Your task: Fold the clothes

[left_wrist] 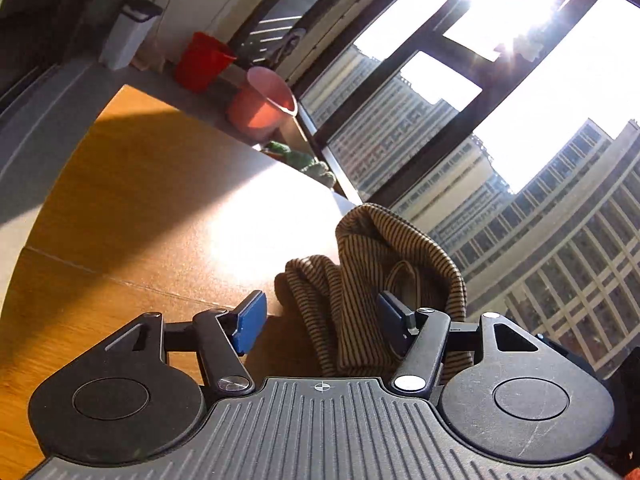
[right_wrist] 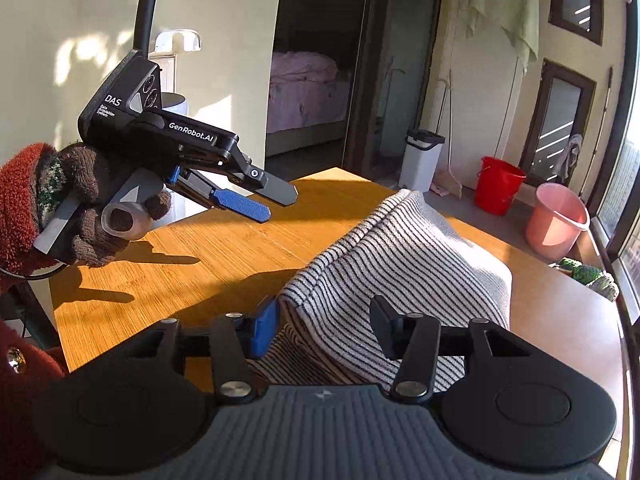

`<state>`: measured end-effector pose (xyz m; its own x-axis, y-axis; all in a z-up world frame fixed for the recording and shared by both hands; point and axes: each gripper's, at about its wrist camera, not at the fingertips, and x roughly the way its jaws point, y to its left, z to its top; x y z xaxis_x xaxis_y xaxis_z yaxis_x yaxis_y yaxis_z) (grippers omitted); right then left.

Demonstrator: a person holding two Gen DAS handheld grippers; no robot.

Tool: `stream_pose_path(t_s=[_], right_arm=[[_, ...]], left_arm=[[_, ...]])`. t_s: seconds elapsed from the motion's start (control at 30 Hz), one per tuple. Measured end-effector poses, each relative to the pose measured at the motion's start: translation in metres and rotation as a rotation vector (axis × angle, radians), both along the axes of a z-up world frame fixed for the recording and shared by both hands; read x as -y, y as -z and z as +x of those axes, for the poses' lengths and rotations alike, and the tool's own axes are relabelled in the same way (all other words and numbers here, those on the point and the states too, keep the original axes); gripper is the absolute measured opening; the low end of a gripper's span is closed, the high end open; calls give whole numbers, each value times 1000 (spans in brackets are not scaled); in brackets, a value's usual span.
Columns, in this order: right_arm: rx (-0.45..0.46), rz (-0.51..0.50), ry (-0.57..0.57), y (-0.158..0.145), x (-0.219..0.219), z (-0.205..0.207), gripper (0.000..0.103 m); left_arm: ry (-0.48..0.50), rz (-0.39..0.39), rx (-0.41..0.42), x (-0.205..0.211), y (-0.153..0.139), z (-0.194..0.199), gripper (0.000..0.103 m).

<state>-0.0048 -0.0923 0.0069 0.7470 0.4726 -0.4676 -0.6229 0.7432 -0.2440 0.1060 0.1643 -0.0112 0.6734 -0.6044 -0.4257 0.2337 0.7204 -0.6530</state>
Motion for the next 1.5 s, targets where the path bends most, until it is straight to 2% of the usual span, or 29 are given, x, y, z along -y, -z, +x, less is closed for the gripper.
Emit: stream_pose_path(t_s=[0.07, 0.1, 0.2, 0.3, 0.37, 0.43, 0.47, 0.5, 0.57, 0.73, 0.83, 0.9, 1.0, 1.03, 1.07, 1.1, 1.17, 1.27, 1.33, 1.37, 1.4, 1.47, 1.5], right_arm=[[129, -106, 1, 0, -16, -11, 80], [162, -154, -4, 4, -25, -11, 80], [203, -288, -25, 28, -57, 1, 81], [235, -412, -14, 59, -80, 21, 82], [281, -458, 8, 73, -90, 31, 83], [292, -446, 23, 73, -92, 38, 75], [277, -424, 24, 69, -91, 41, 60], [253, -391, 26, 62, -87, 43, 50], [232, -344, 36, 50, -80, 43, 39], [166, -242, 37, 10, -50, 39, 35], [145, -228, -24, -2, -36, 32, 35], [148, -313, -74, 10, -39, 23, 35], [154, -445, -135, 49, -55, 4, 37], [175, -477, -147, 61, -61, -1, 39], [203, -502, -153, 71, -66, -5, 48], [224, -509, -149, 75, -70, -7, 56], [188, -442, -132, 67, -70, -3, 61], [85, -291, -116, 38, -54, 2, 61], [65, -235, -93, 24, -43, -6, 62], [70, -239, -87, 21, -41, -10, 64], [75, -244, -81, 19, -38, -15, 72], [135, -339, -81, 32, -43, -26, 82], [164, -396, -85, 42, -47, -30, 81]], left_arm=[[37, -5, -7, -1, 3, -11, 48], [63, 4, -10, 2, 6, -17, 48], [130, 41, -22, 29, 20, -25, 47], [117, 116, -9, 40, 22, -37, 47], [106, 165, 15, 47, 18, -40, 47], [108, 186, 35, 50, 14, -41, 48], [110, 191, 44, 51, 11, -41, 48], [110, 196, 50, 52, 9, -43, 49], [110, 206, 62, 54, 4, -45, 49], [112, 203, 56, 53, 6, -44, 53], [103, 187, 35, 50, 11, -39, 54], [92, 160, 19, 46, 13, -35, 54], [85, 108, 24, 42, 7, -30, 53], [102, 88, 35, 43, 3, -29, 53], [119, 68, 45, 45, -1, -28, 53], [137, 47, 56, 46, -6, -27, 52], [157, 69, 65, 57, -7, -21, 51], [167, 104, 40, 72, 0, -9, 46], [171, 118, 11, 80, 9, -3, 42], [175, 120, -2, 83, 14, 0, 42], [178, 122, -10, 85, 18, 1, 42], [183, 117, -25, 88, 24, 3, 42], [184, 113, -29, 88, 25, 4, 42]])
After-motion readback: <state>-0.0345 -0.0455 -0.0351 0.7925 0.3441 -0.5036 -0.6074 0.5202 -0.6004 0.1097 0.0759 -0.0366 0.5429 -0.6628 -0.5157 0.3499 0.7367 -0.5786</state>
